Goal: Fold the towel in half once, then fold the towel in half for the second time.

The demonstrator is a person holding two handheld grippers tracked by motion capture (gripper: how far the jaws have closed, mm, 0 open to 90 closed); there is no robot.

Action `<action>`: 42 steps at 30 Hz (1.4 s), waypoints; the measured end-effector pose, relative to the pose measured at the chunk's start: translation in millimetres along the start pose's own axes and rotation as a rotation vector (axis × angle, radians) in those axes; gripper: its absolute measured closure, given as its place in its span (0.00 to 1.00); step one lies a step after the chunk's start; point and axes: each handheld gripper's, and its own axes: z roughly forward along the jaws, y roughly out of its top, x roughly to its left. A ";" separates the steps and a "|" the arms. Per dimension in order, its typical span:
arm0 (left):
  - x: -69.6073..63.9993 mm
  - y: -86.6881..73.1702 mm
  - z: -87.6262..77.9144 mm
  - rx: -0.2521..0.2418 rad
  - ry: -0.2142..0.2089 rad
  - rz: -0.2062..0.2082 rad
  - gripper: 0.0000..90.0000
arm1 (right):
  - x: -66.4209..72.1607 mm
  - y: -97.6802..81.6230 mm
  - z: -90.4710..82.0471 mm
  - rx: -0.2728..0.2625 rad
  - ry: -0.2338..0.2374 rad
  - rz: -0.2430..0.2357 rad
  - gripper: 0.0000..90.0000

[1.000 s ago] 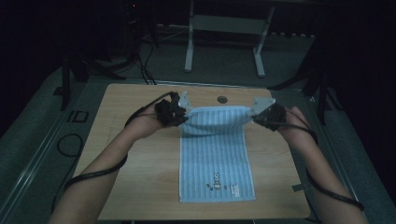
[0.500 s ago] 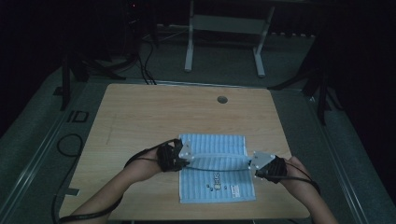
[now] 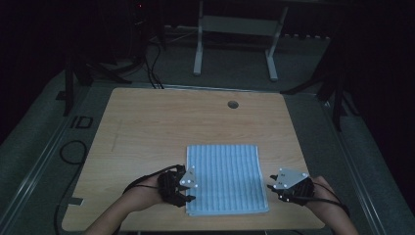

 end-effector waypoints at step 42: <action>177.6 31.1 78.7 0.281 0.037 -0.201 0.44 | -166.2 55.4 165.4 0.374 0.336 -0.020 0.60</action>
